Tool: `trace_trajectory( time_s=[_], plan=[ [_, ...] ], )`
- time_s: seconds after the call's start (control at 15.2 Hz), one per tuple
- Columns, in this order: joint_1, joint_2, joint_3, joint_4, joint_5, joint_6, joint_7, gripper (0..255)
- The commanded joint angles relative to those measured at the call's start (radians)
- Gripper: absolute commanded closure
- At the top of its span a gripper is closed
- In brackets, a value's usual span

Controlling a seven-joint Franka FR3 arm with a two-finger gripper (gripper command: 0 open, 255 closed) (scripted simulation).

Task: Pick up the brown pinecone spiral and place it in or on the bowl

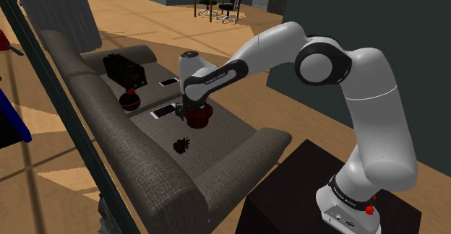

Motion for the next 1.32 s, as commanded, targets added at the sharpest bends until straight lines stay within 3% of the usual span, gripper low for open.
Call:
trace_trajectory(
  time_s=[0.0,0.4,0.92,1.25],
  plan=[
    [0.022,0.030,-0.014,-0.021,0.016,0.071,0.107,0],
    [0.103,0.164,-0.064,-0.001,0.072,0.243,0.402,0],
    [0.110,0.266,-0.071,0.063,0.072,0.282,0.412,0],
    [0.110,0.266,-0.071,0.063,0.072,0.282,0.412,0]
  ],
)
